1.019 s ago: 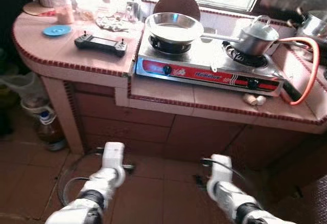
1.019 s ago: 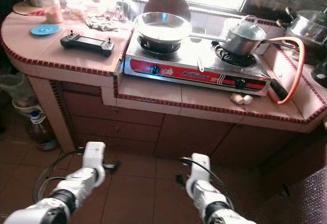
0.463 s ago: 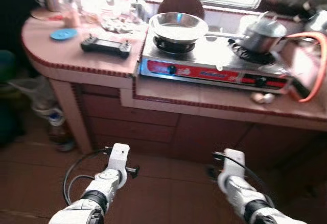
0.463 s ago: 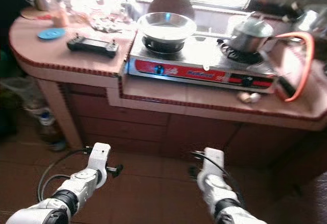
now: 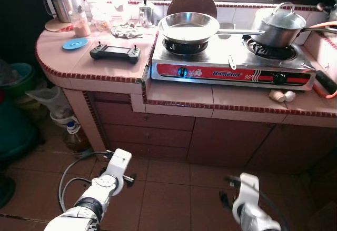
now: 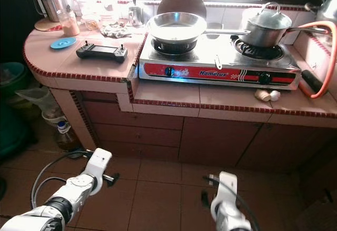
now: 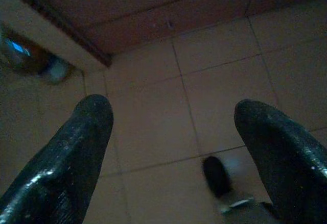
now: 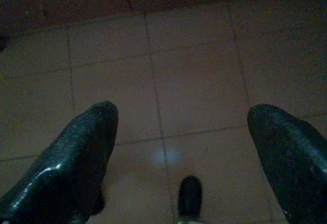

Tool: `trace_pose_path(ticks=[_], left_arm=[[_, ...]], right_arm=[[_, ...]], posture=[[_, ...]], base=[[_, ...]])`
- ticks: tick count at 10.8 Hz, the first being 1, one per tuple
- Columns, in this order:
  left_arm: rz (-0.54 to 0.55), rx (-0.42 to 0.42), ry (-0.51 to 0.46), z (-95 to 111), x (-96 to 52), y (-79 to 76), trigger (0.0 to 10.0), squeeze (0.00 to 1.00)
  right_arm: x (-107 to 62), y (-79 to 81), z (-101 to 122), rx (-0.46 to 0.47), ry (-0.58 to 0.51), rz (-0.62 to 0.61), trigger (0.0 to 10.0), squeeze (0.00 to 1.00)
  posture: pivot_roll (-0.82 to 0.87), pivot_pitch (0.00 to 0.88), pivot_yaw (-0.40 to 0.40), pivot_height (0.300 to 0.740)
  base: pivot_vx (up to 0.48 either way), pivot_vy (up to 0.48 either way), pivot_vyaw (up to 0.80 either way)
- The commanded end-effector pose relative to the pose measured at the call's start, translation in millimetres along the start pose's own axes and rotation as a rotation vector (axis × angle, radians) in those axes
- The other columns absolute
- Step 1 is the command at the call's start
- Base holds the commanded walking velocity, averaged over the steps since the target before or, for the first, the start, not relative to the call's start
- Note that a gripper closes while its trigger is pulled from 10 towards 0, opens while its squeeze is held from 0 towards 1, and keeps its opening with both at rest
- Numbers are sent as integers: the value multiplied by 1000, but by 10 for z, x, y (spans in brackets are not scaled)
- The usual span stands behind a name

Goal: Kitchen organization

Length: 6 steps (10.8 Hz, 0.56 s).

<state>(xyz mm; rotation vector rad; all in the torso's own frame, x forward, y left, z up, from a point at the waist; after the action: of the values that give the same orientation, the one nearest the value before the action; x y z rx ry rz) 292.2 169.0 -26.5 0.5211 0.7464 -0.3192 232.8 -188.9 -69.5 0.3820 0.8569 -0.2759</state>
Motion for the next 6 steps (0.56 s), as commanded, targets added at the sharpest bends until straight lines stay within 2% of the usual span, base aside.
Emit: trace_pose_path(ticks=[1, 2, 3, 4, 6], left_arm=[[-32, 81, -11, -4, 3, -74, 10000, 0], [-51, 99, -21, -1, 3, -105, 10000, 0], [-64, 135, -33, -8, 0, -132, 10000, 0], [-62, 145, -37, -10, -2, -123, 10000, 0], [-75, 121, -42, -15, -6, -107, 10000, 0]], right_arm=[[-8, -22, -37, 27, -5, -5, 10000, 0], [-13, -41, -76, 33, 4, -7, 10000, 0], [-18, -25, -117, -19, 16, 12, 10000, 0], [-18, -8, -112, -25, 7, 23, 10000, 0], [-22, -64, -39, -2, -40, 10, 10000, 0]], posture=[[184, 0, 24, 740], [174, 0, 25, 740], [165, 0, 26, 740], [150, 0, 29, 740], [74, 0, 47, 740]], base=[[0, 0, 0], [0, 0, 0], [0, 0, 0], [0, 0, 0], [0, 0, 0]])
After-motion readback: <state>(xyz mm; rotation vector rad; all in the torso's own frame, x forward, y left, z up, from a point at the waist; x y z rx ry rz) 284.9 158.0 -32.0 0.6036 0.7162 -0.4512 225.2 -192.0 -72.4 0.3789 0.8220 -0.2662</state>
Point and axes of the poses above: a point about 5 cm out from each wrist's last joint towards the gripper, its own x axis pointing out of the wrist towards the gripper, its own z axis along the axis of the wrist's last joint, y = z × x, the point moved 1 cm from there along x, pointing out of the wrist towards the gripper, and after that the axes turned 11 degrees about x, right-handed, at the moved point
